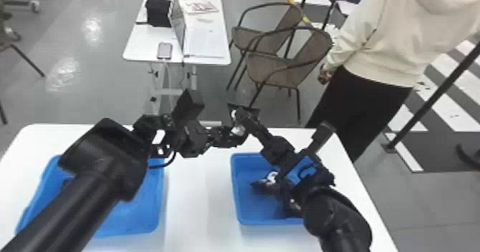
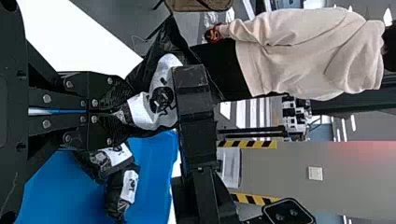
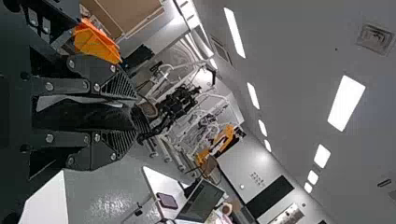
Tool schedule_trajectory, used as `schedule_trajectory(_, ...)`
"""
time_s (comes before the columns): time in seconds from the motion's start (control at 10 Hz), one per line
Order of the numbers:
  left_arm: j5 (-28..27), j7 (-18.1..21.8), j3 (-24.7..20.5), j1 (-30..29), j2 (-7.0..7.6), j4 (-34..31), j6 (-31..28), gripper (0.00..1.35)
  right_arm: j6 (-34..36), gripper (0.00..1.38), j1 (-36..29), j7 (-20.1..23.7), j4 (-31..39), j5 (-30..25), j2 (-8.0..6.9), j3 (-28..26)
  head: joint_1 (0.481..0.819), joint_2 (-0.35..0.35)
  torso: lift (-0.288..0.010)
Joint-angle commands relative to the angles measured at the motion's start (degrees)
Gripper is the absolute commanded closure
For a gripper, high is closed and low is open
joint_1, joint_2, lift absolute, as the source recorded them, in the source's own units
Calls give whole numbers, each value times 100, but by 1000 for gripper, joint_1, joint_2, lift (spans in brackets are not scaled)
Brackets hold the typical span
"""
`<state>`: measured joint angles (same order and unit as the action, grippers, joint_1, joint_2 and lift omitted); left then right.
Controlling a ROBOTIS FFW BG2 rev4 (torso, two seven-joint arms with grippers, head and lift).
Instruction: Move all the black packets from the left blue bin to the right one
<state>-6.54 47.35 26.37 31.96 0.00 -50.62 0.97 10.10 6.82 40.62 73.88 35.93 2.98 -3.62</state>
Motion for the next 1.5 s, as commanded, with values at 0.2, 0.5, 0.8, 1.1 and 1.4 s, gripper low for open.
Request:
schedule_trajectory(0.2,206,-183,-238,-190,-9,0,18,450,-96,1288,-14,-1,-58,160,-34,-43,695,-206,0)
schedule_trajectory(0.5,241,-68,-1187,-806,123,-352,-211,114,-105,1288,-14,-10,-322,-157,-60,-816,695,-209,0)
schedule_trajectory(0.8,136,-68,-2444,-1887,264,-1618,-756,-1,-105,1288,-67,-89,-893,-570,-43,-1422,695,-205,0)
schedule_trajectory(1.1,567,-112,-2910,-2660,527,-2417,-1239,110,-114,1090,-67,-300,-1570,-614,45,-1783,695,-169,0)
schedule_trajectory(1.4,584,-112,-3165,-2950,536,-2751,-1538,110,-254,133,-137,-353,-1658,-447,80,-1906,695,-163,0)
